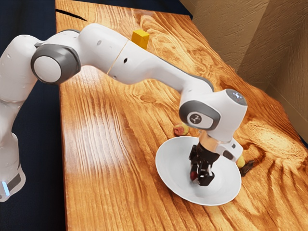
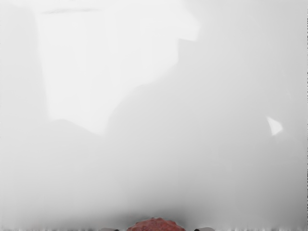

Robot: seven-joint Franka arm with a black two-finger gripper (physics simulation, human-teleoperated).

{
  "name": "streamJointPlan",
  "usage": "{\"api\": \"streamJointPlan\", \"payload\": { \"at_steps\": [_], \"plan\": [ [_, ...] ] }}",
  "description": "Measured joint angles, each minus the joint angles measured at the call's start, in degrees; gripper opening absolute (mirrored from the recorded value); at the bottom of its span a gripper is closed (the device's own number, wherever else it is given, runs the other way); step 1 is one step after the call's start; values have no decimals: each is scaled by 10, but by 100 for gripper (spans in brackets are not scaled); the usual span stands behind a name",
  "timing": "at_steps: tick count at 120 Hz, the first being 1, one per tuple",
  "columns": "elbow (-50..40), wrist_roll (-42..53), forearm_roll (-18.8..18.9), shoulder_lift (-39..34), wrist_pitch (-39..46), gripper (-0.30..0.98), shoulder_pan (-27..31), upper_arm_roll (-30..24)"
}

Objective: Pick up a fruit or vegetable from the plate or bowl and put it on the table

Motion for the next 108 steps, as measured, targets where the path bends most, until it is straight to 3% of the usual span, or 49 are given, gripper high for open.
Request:
{"api": "streamJointPlan", "payload": {
  "at_steps": [19, 42, 55, 70, 84, 100, 108],
  "plan": [
    [50, 0, 6, -3, -14, 16, 1, 25],
    [82, 5, 4, -23, -42, 16, 7, 178],
    [76, 14, -17, -26, -56, 16, 8, 264],
    [60, 24, -28, -23, -57, 17, 10, 335],
    [36, 32, -40, -14, -34, 16, 12, 353],
    [27, 39, -49, -11, -19, 46, 12, 355],
    [71, 42, -50, -63, -62, 54, 12, 337]
  ]
}}
